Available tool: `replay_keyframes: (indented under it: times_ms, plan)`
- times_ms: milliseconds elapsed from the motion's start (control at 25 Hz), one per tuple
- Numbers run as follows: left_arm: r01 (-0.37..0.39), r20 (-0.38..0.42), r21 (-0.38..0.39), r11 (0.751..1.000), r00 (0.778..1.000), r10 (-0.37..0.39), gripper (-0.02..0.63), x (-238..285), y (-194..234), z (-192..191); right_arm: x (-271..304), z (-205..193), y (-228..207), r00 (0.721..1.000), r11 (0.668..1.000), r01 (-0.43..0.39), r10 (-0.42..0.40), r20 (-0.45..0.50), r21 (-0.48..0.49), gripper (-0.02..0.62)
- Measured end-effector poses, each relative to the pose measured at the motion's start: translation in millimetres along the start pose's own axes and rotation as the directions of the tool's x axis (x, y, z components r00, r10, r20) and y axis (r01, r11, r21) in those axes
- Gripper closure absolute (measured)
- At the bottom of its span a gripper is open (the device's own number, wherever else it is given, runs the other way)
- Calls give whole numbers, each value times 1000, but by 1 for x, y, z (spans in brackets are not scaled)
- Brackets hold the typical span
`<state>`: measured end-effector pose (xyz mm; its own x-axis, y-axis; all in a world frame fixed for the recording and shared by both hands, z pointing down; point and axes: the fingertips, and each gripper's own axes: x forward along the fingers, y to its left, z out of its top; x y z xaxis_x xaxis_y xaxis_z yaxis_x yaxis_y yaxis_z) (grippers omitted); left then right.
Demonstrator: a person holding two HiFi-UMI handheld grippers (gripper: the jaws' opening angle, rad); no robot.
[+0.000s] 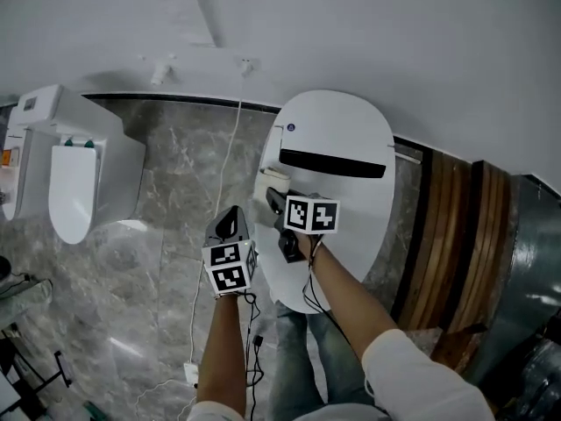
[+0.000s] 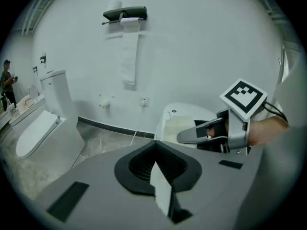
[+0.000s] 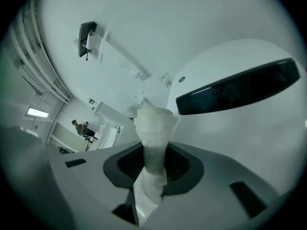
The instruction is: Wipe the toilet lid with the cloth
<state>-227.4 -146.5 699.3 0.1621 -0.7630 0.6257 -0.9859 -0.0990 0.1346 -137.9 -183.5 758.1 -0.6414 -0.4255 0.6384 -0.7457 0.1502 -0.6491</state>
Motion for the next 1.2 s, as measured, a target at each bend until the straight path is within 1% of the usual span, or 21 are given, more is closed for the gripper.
replay_keyframes:
  times_ms: [80,120,200,320,440,560,640,760,880,960,1080,1120,1160,1200]
  plan:
    - [-8,15,2,1000,1000,8,592,4,3,6,16,2,1,998,999,-38,39,-39,17,505]
    - [-10,12,1,1000,1000,10,592,6,2,6,22,1,-3,998,999,-32,33,-58,24,505]
    - [-8,-2,5,1000,1000,8,592,14,-7,4,24,1,-19,997,1000,6,-5,-79,16,505]
    - [10,-14,12,1000,1000,-9,592,28,-36,3,8,9,-43,997,999,48,-48,-64,-13,503]
    - [49,-29,10,999,998,-48,592,43,-75,3,-23,16,-74,996,996,83,-82,-34,13,505]
    - [114,-53,6,993,992,-114,592,55,-124,-1,-63,21,-119,992,991,129,-129,-10,42,503]
    - [159,-68,25,987,985,-157,592,61,-157,-4,-93,25,-152,985,984,173,-173,3,45,505]
    - [219,-89,57,974,973,-213,592,68,-197,-9,-137,30,-198,969,968,244,-245,26,55,503]
    - [256,-105,77,963,963,-248,592,69,-220,-15,-174,33,-238,944,943,323,-327,46,76,503]
    - [260,-109,88,962,962,-250,592,67,-220,-18,-193,33,-260,923,921,373,-380,53,107,503]
    - [221,-113,84,972,971,-211,592,59,-193,-25,-209,32,-275,898,892,420,-435,64,169,503]
    - [199,-114,77,977,975,-190,592,54,-179,-27,-209,33,-271,897,892,418,-435,76,175,505]
    - [176,-112,68,982,979,-168,592,50,-163,-29,-205,35,-260,903,900,402,-421,92,167,505]
    - [152,-107,59,987,984,-145,592,45,-146,-29,-197,36,-244,914,916,375,-391,105,144,505]
